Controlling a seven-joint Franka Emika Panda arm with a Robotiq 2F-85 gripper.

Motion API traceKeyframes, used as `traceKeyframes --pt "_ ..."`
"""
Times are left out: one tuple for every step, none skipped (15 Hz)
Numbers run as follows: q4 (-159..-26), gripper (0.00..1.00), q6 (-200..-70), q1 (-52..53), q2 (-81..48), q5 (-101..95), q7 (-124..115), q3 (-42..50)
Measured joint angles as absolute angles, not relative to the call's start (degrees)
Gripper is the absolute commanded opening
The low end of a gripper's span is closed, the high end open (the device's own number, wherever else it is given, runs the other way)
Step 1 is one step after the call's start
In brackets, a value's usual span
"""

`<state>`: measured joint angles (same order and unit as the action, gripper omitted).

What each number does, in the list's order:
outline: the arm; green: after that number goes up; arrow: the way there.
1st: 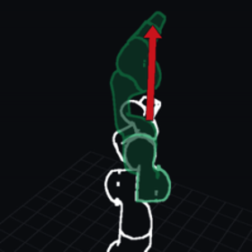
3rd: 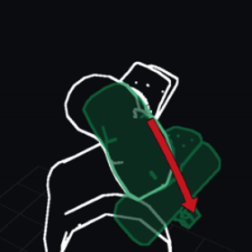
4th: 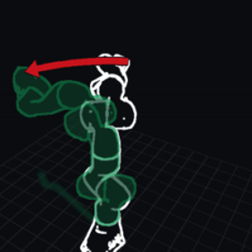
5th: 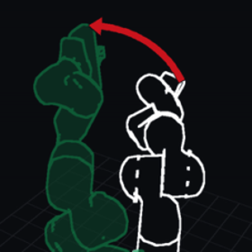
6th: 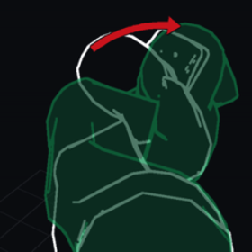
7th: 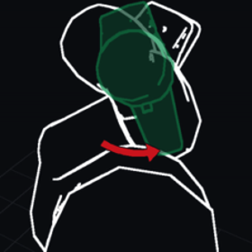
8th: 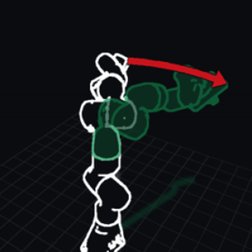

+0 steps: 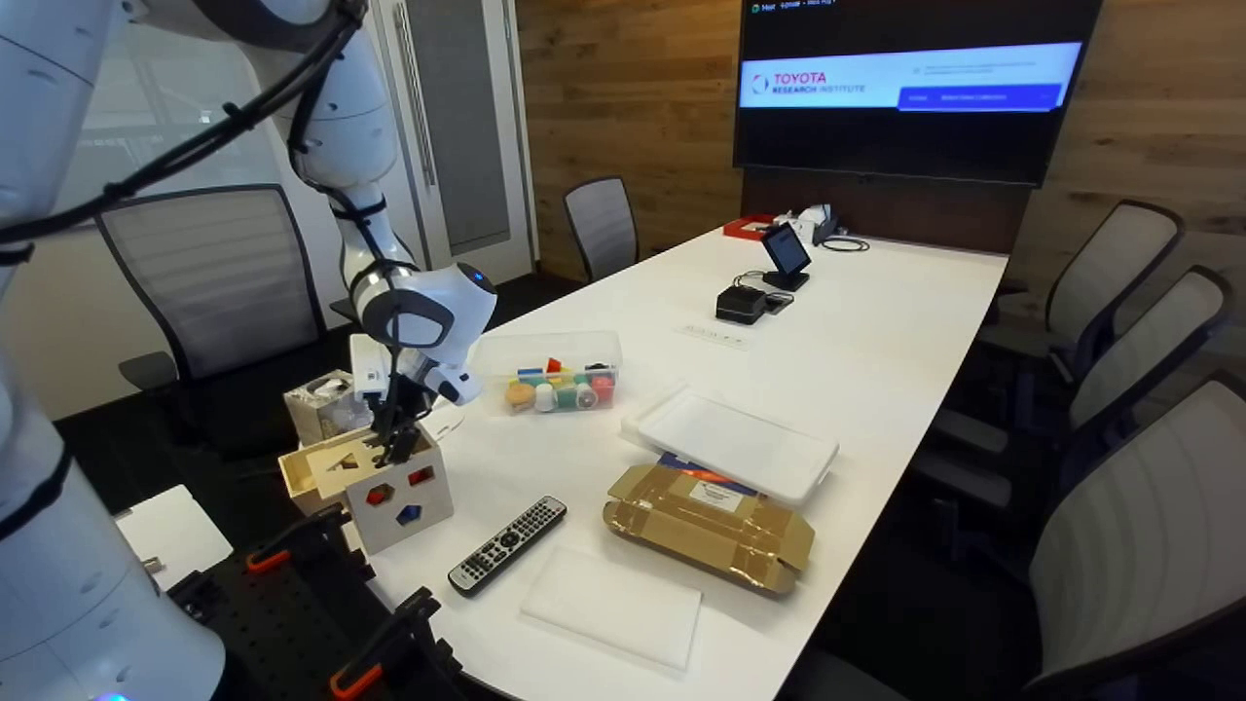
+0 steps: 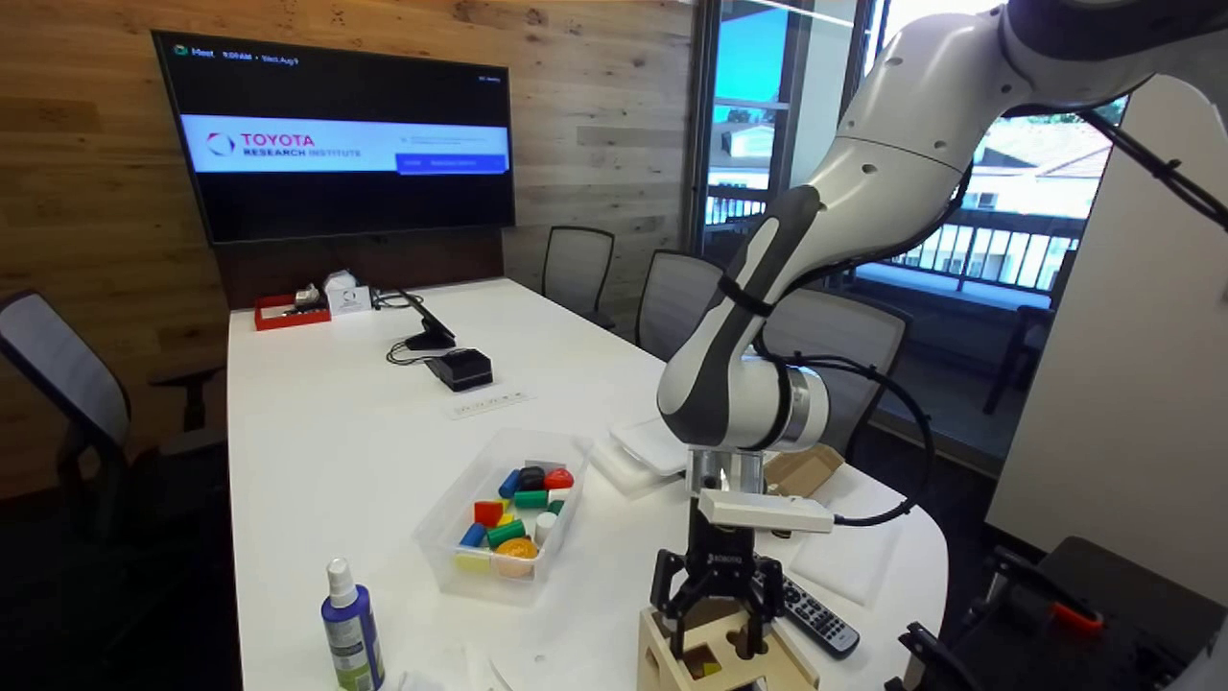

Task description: Slide the lid on the wooden toy box forwards.

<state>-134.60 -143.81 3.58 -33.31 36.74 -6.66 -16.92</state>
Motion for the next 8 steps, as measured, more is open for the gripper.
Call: traceKeyframes --pt "-134.74 1.0 -143.8 3.58 -33.28 37.16 -6.62 -16.97" --pt "-134.85 1.0 -143.75 3.58 -33.26 37.39 -6.59 -17.04" --pt "-134.94 1.0 -143.69 3.58 -33.26 37.52 -6.52 -17.14" --pt "-135.02 1.0 -143.58 3.58 -33.25 37.64 -6.33 -17.24" --pt "-135.08 1.0 -143.38 3.58 -33.24 37.79 -5.98 -17.31" --pt "-135.16 1.0 -143.19 3.58 -33.23 37.91 -5.78 -17.4" --pt "-135.24 1.0 -142.97 3.58 -33.2 37.97 -5.52 -17.46" --pt "-135.32 1.0 -142.68 3.58 -33.16 38.07 -4.96 -17.48"
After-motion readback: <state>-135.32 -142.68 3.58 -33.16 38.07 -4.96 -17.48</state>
